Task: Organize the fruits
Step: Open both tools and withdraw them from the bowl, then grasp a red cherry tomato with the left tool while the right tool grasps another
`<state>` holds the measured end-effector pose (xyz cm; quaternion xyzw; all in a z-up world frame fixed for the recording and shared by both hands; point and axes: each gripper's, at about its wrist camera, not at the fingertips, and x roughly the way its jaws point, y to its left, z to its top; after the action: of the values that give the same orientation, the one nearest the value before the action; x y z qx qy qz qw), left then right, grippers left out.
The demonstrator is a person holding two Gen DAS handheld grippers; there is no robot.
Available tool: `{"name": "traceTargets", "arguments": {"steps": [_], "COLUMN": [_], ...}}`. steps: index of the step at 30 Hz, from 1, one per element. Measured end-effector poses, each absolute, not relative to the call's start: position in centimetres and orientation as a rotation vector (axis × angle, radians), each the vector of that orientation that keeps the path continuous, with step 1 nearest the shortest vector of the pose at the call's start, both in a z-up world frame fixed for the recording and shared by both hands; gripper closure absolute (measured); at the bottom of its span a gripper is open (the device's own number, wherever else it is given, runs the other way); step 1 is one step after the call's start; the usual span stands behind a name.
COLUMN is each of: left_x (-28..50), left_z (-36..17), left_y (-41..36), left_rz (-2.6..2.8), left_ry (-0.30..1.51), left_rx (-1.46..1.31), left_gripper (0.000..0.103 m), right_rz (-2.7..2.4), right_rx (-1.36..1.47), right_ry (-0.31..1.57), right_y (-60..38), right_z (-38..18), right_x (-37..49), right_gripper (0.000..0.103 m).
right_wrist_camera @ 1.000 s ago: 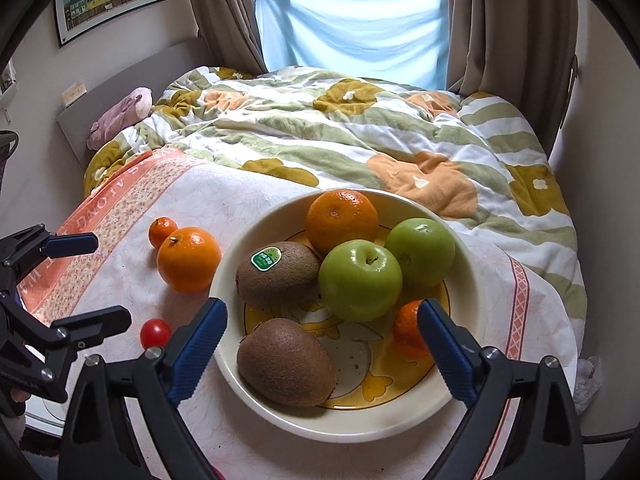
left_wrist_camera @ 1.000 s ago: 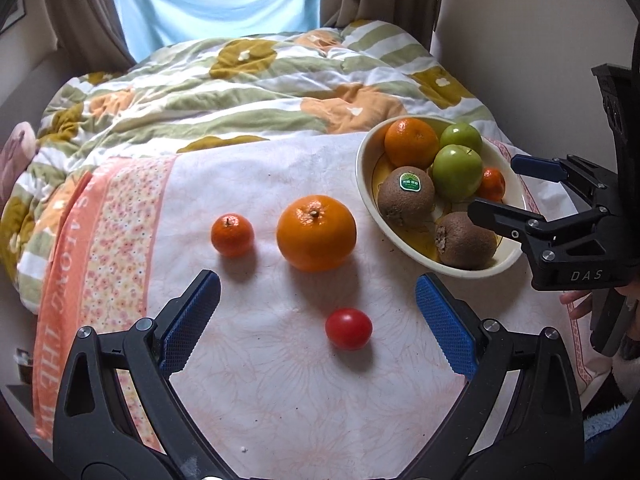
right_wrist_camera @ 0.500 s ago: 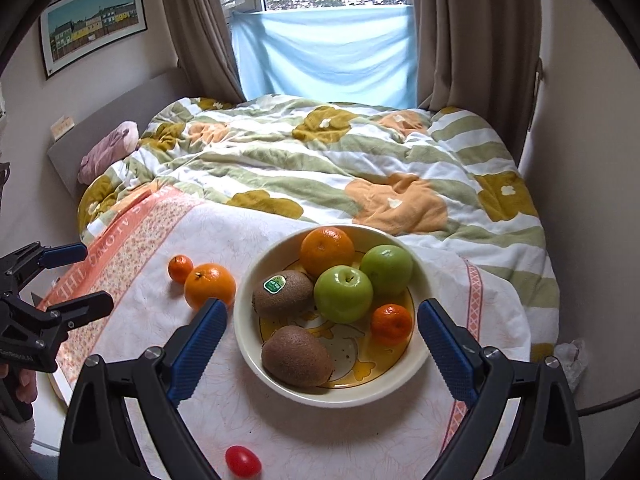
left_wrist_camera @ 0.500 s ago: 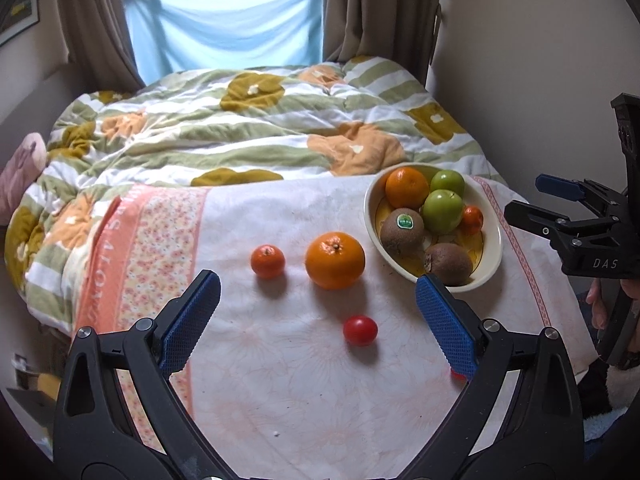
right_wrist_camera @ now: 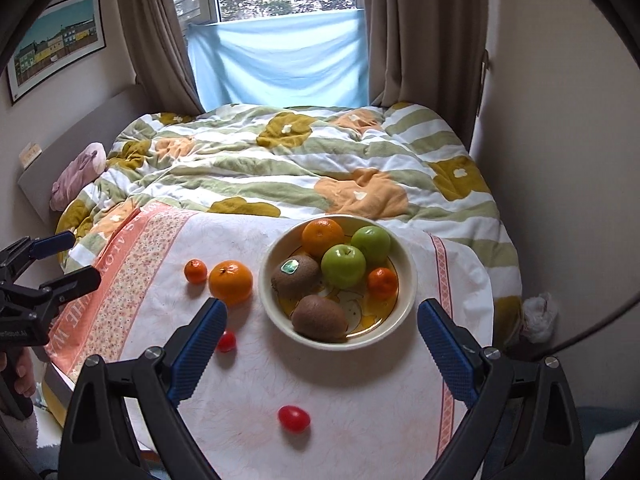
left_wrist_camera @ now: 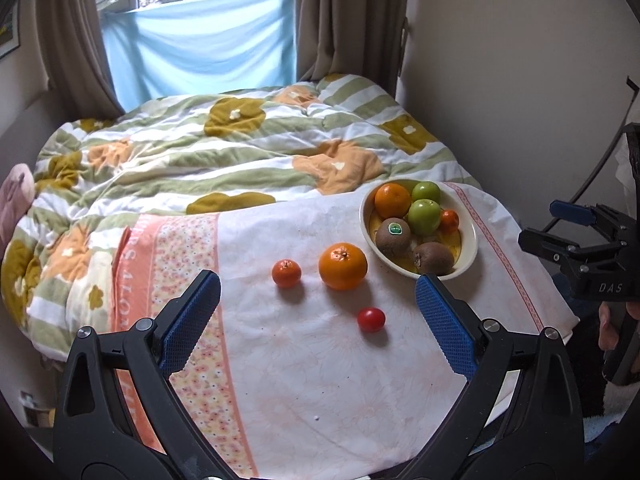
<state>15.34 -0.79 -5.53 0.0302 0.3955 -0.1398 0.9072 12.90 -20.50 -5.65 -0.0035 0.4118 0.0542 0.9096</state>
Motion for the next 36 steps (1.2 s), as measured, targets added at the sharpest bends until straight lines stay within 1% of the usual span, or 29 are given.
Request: {"name": "traceTargets", "arguments": {"steps": [6, 13, 25, 29, 31, 35, 36], "left_x": [15.2, 15.8, 18.0, 18.6, 18.9, 19.4, 19.5], "left_z": [-5.7, -7.3, -14.1, -16.4, -17.4, -18.9, -19.2], "left_y": [0.3, 0.4, -3.4, -4.8, -5.4, -6.2, -6.4], "left_rz": [-0.373, -0.498, -0.638, -0.641, -0.644, -0.655, -0.658], "left_ry": [0.822, 0.861, 0.96, 0.96, 0.961, 0.98, 0.982], "left_rx": [0.08, 0.121, 0.187, 0.208, 0.207, 0.201, 0.208], "left_gripper": [0.001, 0.001, 0.001, 0.001, 0.011, 0.016, 0.019], "right_rz": [0.044, -0.077, -0.24, -0.263, -0.255, -0.26, -0.262], "right_rx": [0.057, 0.143, 0.242, 0.248, 0.275, 0.298, 0.296], "right_ry": [0.853, 0.883, 0.927, 0.949, 0.959, 0.964, 0.964], "right_y": [-18.5, -17.2, -17.2, -17.2, -17.3, -17.4, -17.4], "right_z": [-5.7, -7.4, -13.1, -15.2, -16.2, -17.6, -17.9], "right_x": [10.5, 7.9, 6.4, 6.8, 7.0, 7.5, 7.5], "right_gripper": [0.008, 0.008, 0.008, 0.008, 0.008, 0.008, 0.008]}}
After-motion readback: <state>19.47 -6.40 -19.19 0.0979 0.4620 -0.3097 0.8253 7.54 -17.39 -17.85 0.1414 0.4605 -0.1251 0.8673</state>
